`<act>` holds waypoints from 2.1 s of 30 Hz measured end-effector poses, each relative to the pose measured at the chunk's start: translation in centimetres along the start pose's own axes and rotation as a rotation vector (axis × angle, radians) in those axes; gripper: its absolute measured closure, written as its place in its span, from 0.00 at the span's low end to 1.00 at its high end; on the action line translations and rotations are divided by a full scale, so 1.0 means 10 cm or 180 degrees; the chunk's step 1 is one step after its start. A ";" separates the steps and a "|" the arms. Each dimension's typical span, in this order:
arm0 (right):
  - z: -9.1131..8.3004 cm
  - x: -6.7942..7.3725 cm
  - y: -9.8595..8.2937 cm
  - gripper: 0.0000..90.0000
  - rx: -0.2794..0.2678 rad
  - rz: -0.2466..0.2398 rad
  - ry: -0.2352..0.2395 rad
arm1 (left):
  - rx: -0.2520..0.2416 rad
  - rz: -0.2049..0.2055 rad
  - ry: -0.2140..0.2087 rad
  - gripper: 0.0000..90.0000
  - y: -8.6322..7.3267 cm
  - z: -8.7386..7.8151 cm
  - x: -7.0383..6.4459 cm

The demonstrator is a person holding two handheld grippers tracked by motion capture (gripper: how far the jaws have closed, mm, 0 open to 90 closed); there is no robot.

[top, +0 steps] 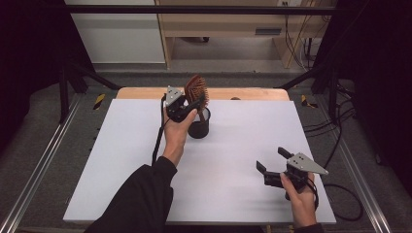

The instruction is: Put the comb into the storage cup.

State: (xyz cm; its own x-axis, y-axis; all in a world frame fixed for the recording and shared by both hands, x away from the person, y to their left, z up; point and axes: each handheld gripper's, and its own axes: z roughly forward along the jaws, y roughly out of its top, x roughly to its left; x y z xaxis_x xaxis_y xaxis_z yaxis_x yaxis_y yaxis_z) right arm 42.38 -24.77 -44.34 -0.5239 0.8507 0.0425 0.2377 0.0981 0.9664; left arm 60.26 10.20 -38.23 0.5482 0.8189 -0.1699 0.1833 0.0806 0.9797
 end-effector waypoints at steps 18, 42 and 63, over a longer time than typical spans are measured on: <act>0.00 0.01 0.00 0.05 0.0010 -0.0002 0.0008 | -0.0013 -0.0016 -0.0025 0.56 -0.02 -0.01 0.02; 0.01 0.02 -0.01 0.05 0.0027 0.0010 0.0011 | 0.0020 -0.0016 0.0023 0.51 -0.05 -0.07 0.18; 0.03 0.03 -0.01 0.05 0.0041 -0.0011 0.0027 | 0.0024 -0.0104 0.0081 0.48 -0.09 -0.12 0.30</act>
State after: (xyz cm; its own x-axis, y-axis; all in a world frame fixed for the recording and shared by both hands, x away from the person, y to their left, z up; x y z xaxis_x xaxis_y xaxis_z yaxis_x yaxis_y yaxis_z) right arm 42.44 -24.40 -44.49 -0.5317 0.8459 0.0412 0.2462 0.1078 0.9632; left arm 60.75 13.31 -39.48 0.5208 0.8302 -0.1990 0.2069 0.1034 0.9729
